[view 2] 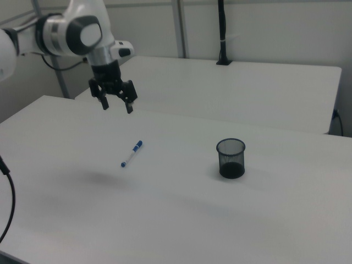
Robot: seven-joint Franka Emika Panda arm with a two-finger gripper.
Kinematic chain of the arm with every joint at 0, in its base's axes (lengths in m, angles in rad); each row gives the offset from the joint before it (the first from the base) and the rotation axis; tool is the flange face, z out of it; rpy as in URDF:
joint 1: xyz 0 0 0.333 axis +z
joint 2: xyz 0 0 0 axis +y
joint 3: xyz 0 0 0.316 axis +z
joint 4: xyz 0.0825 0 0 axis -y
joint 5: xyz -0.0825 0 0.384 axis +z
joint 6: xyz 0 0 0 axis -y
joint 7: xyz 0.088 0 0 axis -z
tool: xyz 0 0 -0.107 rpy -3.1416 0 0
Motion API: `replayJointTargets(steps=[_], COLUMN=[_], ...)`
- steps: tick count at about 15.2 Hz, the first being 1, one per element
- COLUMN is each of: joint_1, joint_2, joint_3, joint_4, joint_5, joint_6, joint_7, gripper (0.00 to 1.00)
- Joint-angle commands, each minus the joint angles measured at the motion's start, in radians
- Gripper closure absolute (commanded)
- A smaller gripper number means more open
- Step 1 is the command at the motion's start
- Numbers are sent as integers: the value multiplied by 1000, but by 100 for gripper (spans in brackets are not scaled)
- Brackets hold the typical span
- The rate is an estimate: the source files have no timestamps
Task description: Remove the marker
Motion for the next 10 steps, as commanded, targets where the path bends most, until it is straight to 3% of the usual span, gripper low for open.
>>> replayJointTargets(steps=[1,3,10], joint_1=[43,71,48], joint_2=[-160,-193,-190], joint_3=[-42,-77,-77], joint_4=[-113,-135,-123], joint_5=[-6,-4,3], joint_6=[-59,-68,-90], joint_7=[16,17,16], gripper=[0,0,0])
